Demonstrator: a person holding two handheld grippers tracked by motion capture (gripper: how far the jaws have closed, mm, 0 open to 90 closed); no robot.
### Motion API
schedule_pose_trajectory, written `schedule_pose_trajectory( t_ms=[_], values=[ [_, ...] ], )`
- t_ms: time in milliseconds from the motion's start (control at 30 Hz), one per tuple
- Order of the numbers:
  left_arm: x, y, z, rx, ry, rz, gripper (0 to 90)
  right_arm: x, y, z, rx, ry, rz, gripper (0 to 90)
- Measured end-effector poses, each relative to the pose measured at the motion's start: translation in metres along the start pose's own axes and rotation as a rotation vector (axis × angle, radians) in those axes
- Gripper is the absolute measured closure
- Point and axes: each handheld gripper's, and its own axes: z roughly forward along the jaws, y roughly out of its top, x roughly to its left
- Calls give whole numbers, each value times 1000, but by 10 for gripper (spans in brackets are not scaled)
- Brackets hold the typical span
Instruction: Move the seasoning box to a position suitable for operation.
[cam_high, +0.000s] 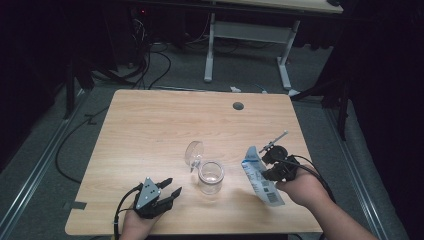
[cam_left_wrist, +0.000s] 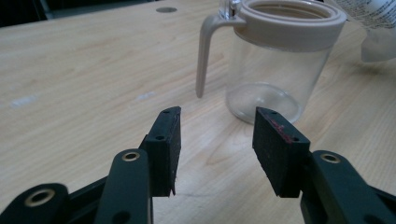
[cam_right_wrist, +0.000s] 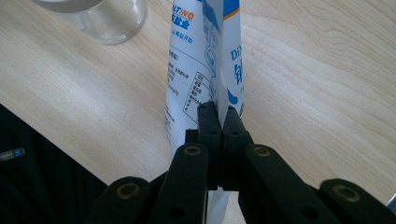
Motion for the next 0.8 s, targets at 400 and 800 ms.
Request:
schedule_pose_trajectory(
  t_ms=[400,800],
  values=[
    [-18,2,1,-13,-60,9,515,12,4,-10,9,27,-32,900],
    [-46,7,10,-10,-142,89,511,28,11,-17,32,27,-46,900]
  ],
)
